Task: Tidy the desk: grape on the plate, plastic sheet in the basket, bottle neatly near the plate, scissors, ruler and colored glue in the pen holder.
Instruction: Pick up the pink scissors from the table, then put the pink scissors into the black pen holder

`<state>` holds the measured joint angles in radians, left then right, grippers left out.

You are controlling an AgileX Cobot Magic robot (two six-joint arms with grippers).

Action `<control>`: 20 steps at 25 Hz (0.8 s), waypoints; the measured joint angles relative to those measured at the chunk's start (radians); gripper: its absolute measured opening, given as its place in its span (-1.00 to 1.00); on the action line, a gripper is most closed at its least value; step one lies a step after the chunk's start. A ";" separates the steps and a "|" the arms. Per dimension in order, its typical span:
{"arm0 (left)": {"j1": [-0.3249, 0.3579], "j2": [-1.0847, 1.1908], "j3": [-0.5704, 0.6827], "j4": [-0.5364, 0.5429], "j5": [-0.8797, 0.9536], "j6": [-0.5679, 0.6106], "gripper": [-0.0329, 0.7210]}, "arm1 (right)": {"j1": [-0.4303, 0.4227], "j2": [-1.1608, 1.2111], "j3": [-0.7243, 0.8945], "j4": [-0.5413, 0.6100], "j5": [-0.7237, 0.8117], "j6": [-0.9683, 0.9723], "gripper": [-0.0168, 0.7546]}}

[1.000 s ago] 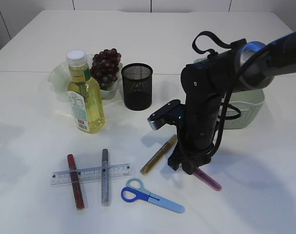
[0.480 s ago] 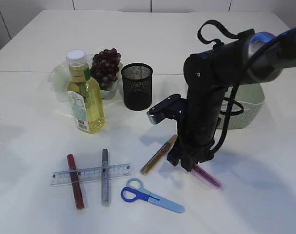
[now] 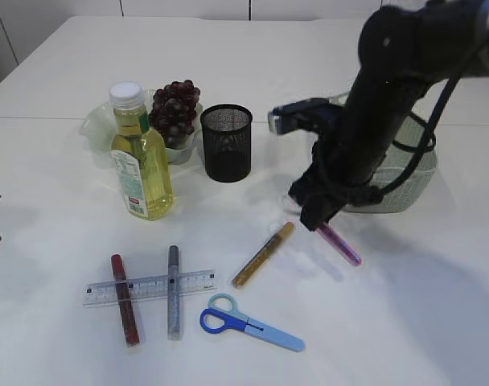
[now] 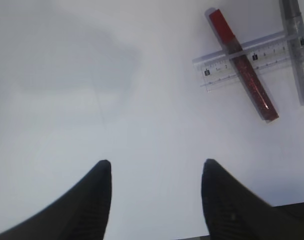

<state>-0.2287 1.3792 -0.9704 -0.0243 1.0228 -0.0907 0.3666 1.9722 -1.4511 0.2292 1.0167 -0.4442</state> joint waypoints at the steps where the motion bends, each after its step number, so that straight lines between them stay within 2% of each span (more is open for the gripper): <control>1: 0.000 0.000 0.000 0.000 -0.002 0.000 0.19 | -0.026 -0.004 -0.023 0.053 0.013 -0.023 -0.45; 5: 0.000 0.000 0.000 0.000 -0.002 0.000 0.19 | -0.114 -0.008 -0.114 0.265 0.039 -0.137 -0.45; 8: 0.000 0.000 0.000 0.000 -0.002 0.000 0.19 | -0.151 -0.008 -0.173 0.376 0.034 -0.224 -0.45; 14: 0.000 0.000 0.000 -0.012 -0.002 0.000 0.19 | -0.175 -0.003 -0.241 0.577 -0.063 -0.412 -0.45; 20: 0.000 0.000 0.000 -0.018 0.007 0.000 0.19 | -0.177 0.109 -0.320 0.815 -0.117 -0.645 -0.45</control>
<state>-0.2287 1.3792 -0.9704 -0.0423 1.0298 -0.0907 0.1901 2.0811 -1.7710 1.0446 0.9000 -1.0890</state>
